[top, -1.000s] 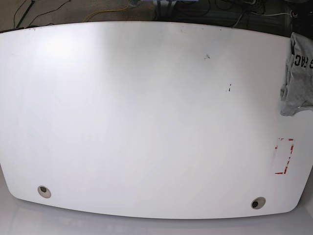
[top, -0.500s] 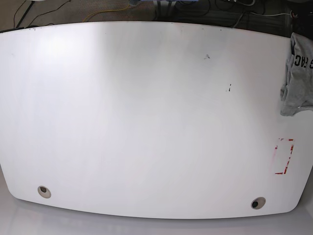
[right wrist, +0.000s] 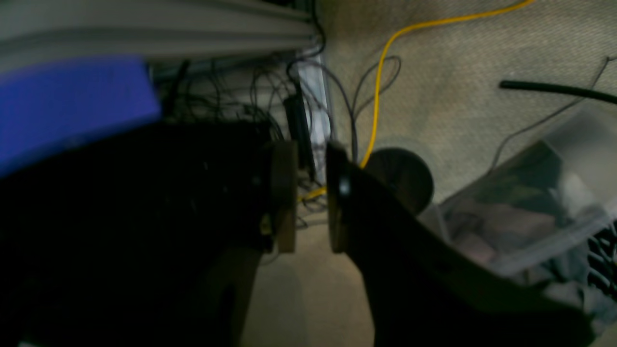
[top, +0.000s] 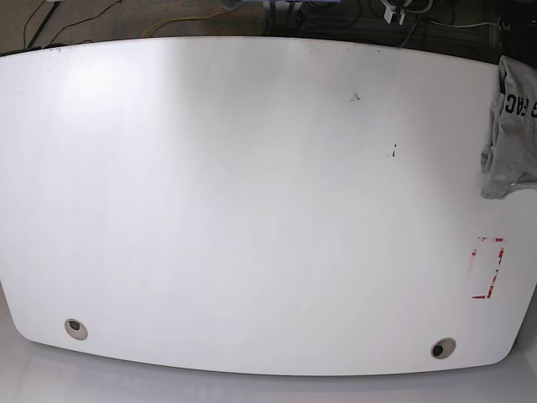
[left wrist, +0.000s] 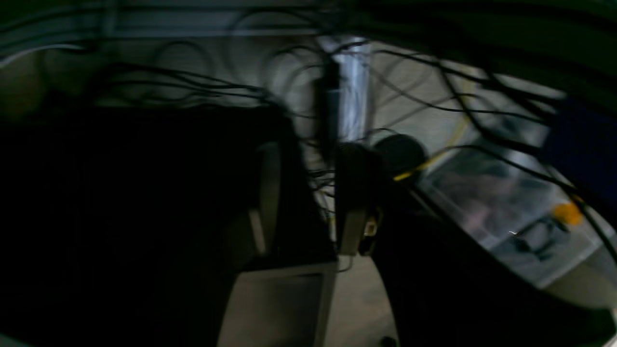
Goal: Layout the t-shirt on the table in an organized manner, then fold the t-shirt properly
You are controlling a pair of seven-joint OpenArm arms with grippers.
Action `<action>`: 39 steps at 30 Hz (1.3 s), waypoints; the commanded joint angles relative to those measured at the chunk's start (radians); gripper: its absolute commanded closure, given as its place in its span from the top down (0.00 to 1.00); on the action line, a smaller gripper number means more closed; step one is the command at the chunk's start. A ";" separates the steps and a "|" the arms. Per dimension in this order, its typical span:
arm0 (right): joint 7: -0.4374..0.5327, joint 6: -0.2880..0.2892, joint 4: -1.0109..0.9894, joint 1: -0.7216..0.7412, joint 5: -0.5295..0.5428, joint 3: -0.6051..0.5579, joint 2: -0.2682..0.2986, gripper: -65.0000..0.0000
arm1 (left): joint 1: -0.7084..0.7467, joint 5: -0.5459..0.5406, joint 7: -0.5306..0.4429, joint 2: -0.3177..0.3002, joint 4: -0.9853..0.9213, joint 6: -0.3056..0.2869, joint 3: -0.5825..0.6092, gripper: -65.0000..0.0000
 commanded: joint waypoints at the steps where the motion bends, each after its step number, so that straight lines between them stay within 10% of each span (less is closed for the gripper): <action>1: -0.011 0.008 -0.027 0.024 0.004 0.000 0.008 0.15 | -0.018 0.012 0.010 -0.001 -0.033 0.023 0.000 0.28; 39: -0.060 -0.132 -0.145 0.172 -0.143 0.000 -0.062 0.16 | -0.106 0.005 0.012 -0.001 -0.170 0.181 0.112 0.28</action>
